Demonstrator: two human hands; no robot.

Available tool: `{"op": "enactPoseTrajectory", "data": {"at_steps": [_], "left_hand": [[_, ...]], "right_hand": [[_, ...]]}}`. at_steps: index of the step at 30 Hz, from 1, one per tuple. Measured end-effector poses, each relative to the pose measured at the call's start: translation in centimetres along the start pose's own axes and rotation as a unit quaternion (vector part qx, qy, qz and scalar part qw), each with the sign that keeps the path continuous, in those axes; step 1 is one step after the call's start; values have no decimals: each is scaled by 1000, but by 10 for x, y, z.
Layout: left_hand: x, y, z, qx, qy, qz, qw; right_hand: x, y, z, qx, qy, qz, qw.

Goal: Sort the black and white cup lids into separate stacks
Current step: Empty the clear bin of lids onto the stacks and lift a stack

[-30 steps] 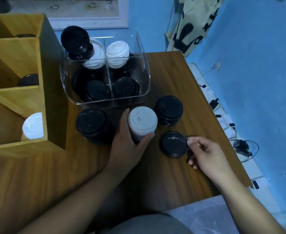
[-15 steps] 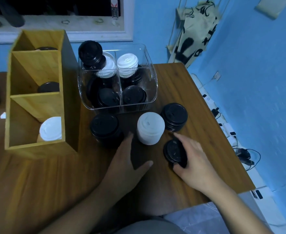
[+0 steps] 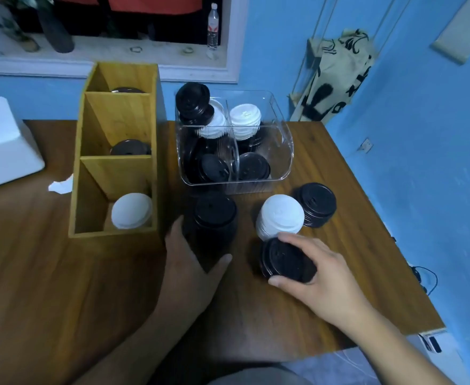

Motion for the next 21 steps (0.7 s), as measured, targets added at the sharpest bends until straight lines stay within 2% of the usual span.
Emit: {"op": "enactPoseTrajectory", "data": {"at_steps": [4,7,13,21], "left_hand": [[-23,7,15,52,45,-23,997],[-37,7,20,86,68,-29,994],[-42,6,17,119,90,-25,989],[-42,2,17,83,113,-5,990]], "right_hand": [[-45,3,-68,15,-89,17,996],[-72,15,-96,37,-115,6,993],[-100,49,-102,104,-110,-68,986],[-92,74,-93,134,-134,-96,977]]}}
Point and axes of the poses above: each hand's wrist, its own x-axis away from the middle knuckle, its own y-axis out of the palm, z = x × y, the point moved 9 cm from there along -x, towards the middle knuckle, and after that the axes turned 8 degrees about y, right-handed, at the moved point
